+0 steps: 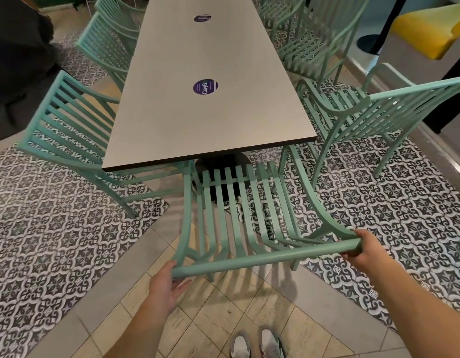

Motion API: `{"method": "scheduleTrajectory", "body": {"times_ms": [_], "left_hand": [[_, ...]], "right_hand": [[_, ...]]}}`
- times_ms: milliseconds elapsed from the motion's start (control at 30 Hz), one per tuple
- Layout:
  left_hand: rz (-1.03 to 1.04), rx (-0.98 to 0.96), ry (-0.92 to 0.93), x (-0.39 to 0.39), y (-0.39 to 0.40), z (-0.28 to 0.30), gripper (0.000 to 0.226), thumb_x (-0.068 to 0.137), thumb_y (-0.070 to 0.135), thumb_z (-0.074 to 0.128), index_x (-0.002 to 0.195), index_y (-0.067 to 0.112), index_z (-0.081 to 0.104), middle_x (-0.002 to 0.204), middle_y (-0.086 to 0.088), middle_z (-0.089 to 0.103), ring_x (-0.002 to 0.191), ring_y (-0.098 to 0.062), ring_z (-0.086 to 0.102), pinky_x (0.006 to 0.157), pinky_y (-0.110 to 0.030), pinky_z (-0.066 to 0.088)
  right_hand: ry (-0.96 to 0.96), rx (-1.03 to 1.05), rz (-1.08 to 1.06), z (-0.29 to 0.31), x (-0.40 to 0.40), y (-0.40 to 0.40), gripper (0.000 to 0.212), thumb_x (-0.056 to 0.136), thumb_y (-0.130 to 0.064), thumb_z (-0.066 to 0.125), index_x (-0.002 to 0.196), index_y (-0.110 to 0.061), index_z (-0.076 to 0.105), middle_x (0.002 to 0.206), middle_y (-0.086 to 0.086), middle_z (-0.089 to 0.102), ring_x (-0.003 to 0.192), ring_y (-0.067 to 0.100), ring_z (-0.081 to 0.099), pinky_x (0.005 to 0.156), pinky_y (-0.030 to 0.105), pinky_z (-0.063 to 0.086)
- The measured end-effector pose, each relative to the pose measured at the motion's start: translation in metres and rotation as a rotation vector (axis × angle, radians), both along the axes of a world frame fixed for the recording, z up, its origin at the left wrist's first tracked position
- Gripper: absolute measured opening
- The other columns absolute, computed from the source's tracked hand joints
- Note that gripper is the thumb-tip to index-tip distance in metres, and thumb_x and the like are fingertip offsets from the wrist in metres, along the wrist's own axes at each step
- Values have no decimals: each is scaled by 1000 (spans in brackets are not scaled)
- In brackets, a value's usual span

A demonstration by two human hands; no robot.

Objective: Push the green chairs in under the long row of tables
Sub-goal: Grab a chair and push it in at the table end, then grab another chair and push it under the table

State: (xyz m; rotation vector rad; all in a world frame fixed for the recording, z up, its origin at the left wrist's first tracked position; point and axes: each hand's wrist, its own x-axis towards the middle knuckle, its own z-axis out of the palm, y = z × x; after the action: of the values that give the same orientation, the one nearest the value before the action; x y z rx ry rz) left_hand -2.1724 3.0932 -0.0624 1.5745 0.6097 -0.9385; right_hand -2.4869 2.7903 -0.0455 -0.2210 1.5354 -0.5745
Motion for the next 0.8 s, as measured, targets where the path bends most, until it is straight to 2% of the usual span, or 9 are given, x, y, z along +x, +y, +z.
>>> {"method": "scheduleTrajectory", "body": {"times_ms": [167,233,367,467,500,567,633,700,800], "left_hand": [[-576,421,-417,17,-1,9,55,88,34,60,135,6,49,132,-18,54,117,-34,52,101,-46,42],[-759,490,-607,21,-15,22,52,92,29,58,137,4,48,135,-17,53,121,-34,51,100,-41,39],[-1108,500,-940,11,-61,48,41,92,32,55,128,14,57,127,-7,59,109,-24,57,90,-38,44],[-1291,450,-1130,-21,-107,71,43,94,33,54,134,18,54,135,-1,55,118,-19,54,100,-37,43],[-1336,407,-1182,-33,-123,77,44,94,34,54,135,19,54,137,0,54,122,-17,52,104,-36,41],[-1432,346,-1278,-59,-155,91,46,94,37,53,137,20,52,137,1,54,124,-15,50,106,-35,39],[-1558,314,-1389,-89,-191,103,46,95,38,51,138,20,51,137,2,54,124,-14,49,106,-32,37],[-1656,269,-1502,-116,-226,113,46,96,39,49,138,20,51,136,2,53,124,-14,47,107,-31,35],[-1739,247,-1639,-158,-294,118,44,94,38,49,132,17,56,134,0,53,123,-18,46,105,-34,37]], "right_hand": [[12,-22,34,12,-2,4,27,97,-29,48,109,-5,53,101,14,58,97,26,59,98,42,47],[51,-68,98,20,-4,6,22,98,-25,46,99,-4,53,96,13,57,85,24,58,90,41,49],[272,-204,335,27,-17,15,29,96,-28,50,112,-6,58,113,17,59,90,22,52,92,43,51],[485,-409,474,37,-35,13,42,97,-27,51,132,-4,48,95,9,57,66,13,45,57,24,42],[546,-480,537,42,-41,11,47,97,-29,50,138,-6,43,96,7,57,63,12,47,53,22,38],[674,-578,677,53,-55,1,55,97,-35,50,144,-10,36,124,10,57,85,20,63,60,24,48],[792,-647,760,62,-77,-15,58,97,-39,49,147,-13,34,146,8,44,118,25,56,81,34,53],[856,-716,821,65,-98,-36,61,96,-41,49,148,-15,32,150,4,39,129,22,47,103,42,44],[893,-805,853,72,-137,-81,63,94,-45,50,148,-18,31,151,1,38,134,18,42,112,40,32]]}}
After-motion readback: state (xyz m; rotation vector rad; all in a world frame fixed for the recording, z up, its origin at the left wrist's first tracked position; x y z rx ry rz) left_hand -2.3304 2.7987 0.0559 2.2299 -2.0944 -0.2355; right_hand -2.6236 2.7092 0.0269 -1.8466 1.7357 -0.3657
